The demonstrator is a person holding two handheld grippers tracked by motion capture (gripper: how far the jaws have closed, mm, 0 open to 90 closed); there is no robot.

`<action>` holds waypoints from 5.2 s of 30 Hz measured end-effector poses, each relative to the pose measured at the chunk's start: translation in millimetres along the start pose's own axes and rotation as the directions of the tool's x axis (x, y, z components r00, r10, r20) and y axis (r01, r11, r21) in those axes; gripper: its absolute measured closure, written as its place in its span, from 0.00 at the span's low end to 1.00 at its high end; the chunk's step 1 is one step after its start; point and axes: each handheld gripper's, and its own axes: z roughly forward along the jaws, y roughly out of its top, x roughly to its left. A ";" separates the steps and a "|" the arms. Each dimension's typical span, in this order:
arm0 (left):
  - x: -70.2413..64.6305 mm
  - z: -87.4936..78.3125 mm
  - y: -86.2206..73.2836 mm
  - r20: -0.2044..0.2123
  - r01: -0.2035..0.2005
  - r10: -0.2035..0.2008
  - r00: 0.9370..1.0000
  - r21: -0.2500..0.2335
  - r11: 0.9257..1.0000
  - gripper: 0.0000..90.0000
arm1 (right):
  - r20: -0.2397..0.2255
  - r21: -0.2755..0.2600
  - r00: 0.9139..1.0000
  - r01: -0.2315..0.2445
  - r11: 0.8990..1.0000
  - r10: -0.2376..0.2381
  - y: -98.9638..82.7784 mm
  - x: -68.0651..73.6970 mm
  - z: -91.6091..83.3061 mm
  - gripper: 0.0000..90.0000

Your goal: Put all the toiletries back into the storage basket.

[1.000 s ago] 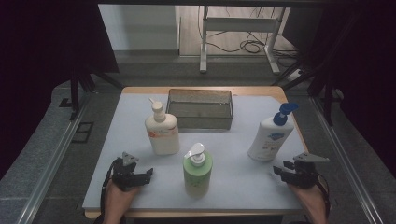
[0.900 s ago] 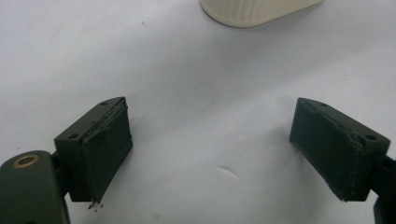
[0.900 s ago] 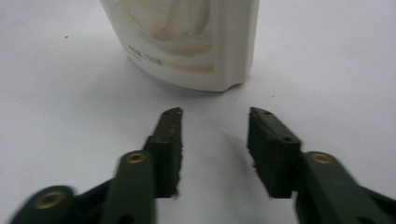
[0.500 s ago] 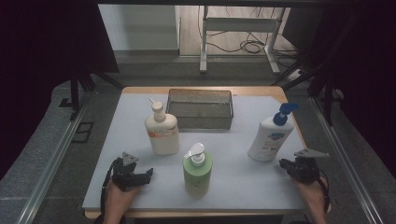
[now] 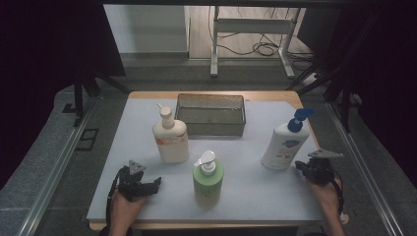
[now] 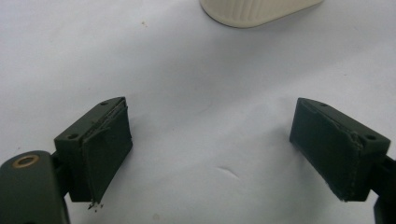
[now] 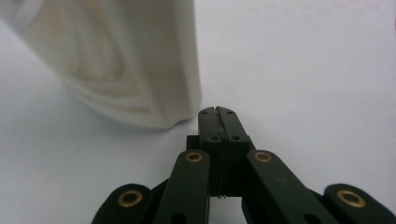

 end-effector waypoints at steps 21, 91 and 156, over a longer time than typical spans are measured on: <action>0.0 0.1 0.0 -0.001 0.000 0.000 1.000 0.000 1.000 0.13 | -0.041 -0.019 0.999 -0.008 1.000 0.008 20.8 -11.2 29.1 1.00; -0.1 0.0 0.1 0.000 0.000 0.000 1.000 0.001 1.000 0.13 | -0.138 0.004 0.986 0.098 0.995 -0.096 6.1 27.5 13.3 0.93; -0.3 0.1 -0.3 -0.002 0.000 0.000 1.000 -0.003 1.000 0.13 | -0.139 -0.143 0.986 0.076 0.987 -0.096 39.5 53.3 -35.5 0.15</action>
